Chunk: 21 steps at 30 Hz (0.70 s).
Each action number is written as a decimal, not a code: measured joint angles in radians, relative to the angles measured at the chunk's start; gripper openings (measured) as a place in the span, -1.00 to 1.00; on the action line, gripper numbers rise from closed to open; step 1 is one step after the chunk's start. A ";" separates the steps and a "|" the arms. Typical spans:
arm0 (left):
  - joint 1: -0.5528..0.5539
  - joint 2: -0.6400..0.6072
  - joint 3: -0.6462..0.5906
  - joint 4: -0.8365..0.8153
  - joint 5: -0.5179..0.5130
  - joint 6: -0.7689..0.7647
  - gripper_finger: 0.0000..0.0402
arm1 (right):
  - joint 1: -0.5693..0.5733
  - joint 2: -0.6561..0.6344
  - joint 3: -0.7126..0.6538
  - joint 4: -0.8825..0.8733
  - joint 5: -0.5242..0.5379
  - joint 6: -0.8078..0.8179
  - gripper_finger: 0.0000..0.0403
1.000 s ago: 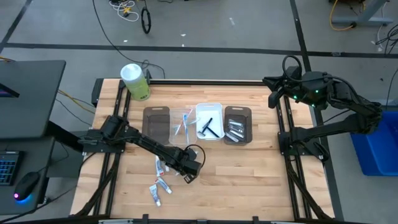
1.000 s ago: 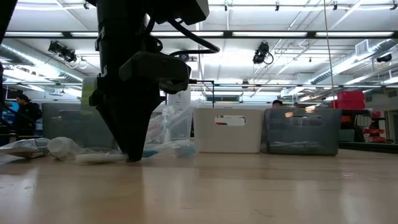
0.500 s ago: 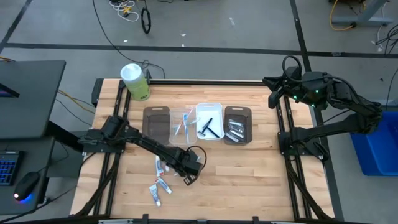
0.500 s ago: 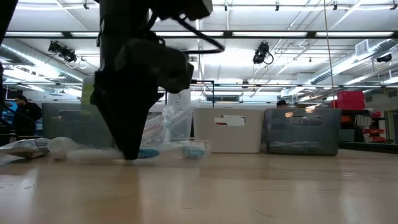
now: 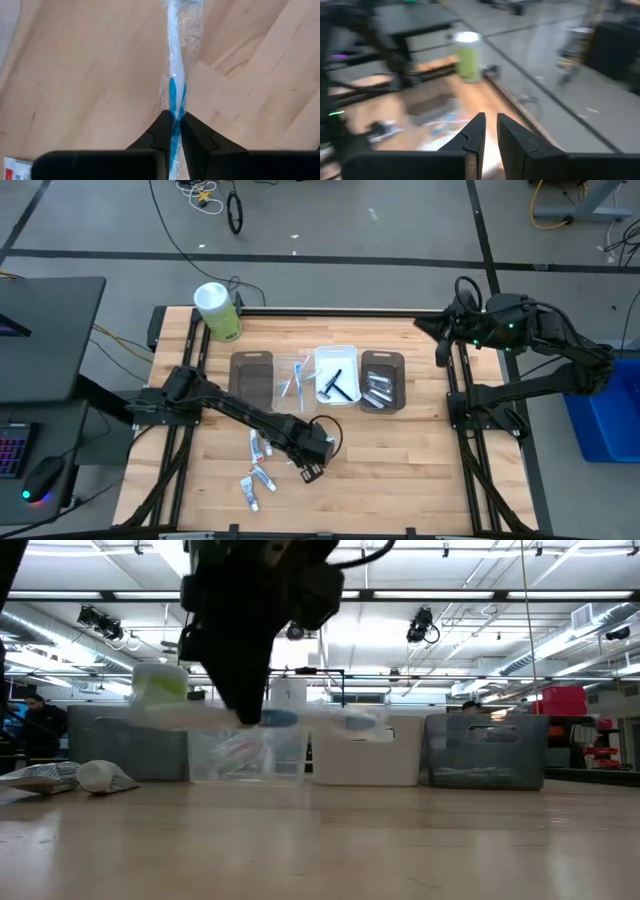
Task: Pick & Place Travel size toiletries
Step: Put the blue toothbrush into the transparent bin
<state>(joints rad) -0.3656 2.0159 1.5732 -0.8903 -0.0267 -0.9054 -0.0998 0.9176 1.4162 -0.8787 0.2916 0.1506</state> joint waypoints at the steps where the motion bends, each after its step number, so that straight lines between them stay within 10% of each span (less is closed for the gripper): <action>1: 0.000 0.000 0.011 -0.005 -0.003 0.006 -0.83 | 0.000 0.002 0.000 0.016 -0.045 -0.011 -0.74; 21: 0.008 -0.002 0.243 -0.217 -0.099 0.127 -0.85 | 0.000 -0.006 0.000 0.135 -0.085 -0.073 -0.74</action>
<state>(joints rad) -0.3573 2.0144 1.8159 -1.1078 -0.1258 -0.7780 -0.0998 0.9119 1.4162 -0.7433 0.2062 0.0772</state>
